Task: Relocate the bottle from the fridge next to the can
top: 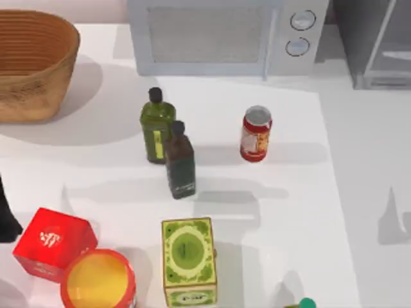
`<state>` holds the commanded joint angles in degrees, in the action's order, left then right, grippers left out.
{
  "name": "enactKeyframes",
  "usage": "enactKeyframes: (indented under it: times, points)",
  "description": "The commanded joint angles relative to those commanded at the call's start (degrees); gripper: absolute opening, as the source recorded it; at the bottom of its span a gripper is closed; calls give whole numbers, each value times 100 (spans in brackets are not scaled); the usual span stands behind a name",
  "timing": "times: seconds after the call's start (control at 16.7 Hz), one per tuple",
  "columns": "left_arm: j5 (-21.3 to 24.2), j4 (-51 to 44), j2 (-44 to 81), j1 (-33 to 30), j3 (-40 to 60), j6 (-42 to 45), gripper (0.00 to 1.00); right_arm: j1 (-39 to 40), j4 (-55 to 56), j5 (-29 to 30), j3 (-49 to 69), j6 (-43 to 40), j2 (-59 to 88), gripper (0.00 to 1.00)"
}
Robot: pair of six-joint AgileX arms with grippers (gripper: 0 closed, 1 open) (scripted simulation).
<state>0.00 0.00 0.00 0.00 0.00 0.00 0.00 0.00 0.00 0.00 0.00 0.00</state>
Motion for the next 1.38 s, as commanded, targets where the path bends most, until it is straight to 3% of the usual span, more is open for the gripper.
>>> enactKeyframes:
  times: [0.3,0.54,1.38]
  points:
    - [0,0,0,0,0,0,100,-75,284,-43,263,-4,356,100]
    - [0,0,0,0,0,0,100,-291,1186,-226,1094,-11,1685,100]
    - [0,0,0,0,0,0,100,-1328,5481,-1166,5038,-50,10669,100]
